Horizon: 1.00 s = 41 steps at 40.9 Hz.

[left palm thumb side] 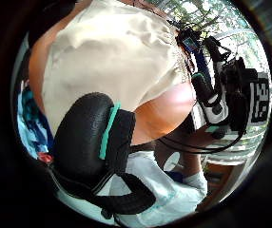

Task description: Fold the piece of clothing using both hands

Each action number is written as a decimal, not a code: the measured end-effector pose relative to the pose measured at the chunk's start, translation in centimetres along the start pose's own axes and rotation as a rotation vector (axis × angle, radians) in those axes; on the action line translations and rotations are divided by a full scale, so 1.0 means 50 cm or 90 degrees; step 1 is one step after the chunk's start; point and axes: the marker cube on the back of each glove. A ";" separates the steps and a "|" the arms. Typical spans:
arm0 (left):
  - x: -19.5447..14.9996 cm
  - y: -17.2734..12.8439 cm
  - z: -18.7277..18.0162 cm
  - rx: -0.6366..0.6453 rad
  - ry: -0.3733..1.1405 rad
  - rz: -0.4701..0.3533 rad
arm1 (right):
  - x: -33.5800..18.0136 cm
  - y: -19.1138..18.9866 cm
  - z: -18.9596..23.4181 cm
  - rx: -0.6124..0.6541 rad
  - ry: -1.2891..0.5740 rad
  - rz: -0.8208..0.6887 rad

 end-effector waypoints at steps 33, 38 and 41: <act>0.015 0.028 0.021 -0.002 -0.005 0.027 | 0.061 0.028 0.028 -0.005 0.023 -0.015; 0.017 0.029 0.058 -0.026 -0.008 0.032 | 0.086 0.022 0.070 -0.021 0.030 -0.015; 0.019 0.027 0.092 -0.053 -0.013 0.039 | 0.105 0.016 0.097 -0.037 0.029 -0.016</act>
